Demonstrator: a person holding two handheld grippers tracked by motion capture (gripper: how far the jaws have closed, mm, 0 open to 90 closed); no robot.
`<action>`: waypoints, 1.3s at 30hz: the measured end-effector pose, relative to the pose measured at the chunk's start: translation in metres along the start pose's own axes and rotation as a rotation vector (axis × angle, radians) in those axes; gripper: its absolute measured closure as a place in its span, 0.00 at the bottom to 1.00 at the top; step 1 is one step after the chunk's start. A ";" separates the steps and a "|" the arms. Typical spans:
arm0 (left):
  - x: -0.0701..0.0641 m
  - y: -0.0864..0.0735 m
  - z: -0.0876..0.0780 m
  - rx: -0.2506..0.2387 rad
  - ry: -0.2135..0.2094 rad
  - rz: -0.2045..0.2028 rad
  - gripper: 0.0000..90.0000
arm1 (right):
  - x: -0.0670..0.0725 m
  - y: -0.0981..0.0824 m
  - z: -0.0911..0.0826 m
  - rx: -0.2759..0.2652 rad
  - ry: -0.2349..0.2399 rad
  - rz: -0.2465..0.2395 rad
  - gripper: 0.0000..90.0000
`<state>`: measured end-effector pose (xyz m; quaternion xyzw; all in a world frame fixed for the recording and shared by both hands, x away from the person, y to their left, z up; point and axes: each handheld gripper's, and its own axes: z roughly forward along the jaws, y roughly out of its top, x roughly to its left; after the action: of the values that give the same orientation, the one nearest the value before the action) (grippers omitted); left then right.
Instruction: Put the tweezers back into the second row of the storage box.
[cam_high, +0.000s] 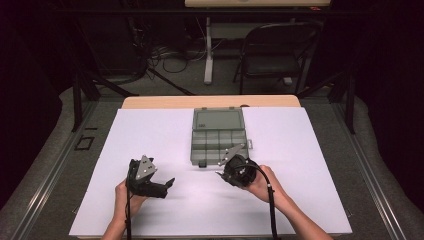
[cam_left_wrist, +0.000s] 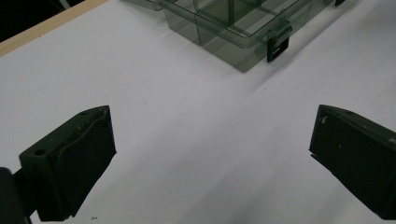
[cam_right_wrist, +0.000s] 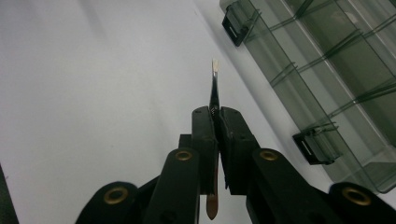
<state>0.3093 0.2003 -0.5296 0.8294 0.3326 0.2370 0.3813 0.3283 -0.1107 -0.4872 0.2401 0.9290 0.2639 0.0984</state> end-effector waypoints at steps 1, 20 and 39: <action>0.000 0.000 -0.001 0.000 0.001 -0.002 0.00 | -0.001 0.000 -0.001 -0.002 -0.002 0.002 0.95; -0.001 0.000 0.001 0.000 -0.003 0.000 0.00 | -0.023 0.008 -0.005 -0.015 -0.025 -0.013 0.95; -0.001 0.001 0.000 -0.003 -0.001 0.004 0.00 | -0.038 0.022 -0.010 -0.001 -0.059 -0.060 0.95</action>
<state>0.3087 0.1990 -0.5292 0.8296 0.3305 0.2379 0.3820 0.3667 -0.1173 -0.4644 0.2199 0.9324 0.2539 0.1337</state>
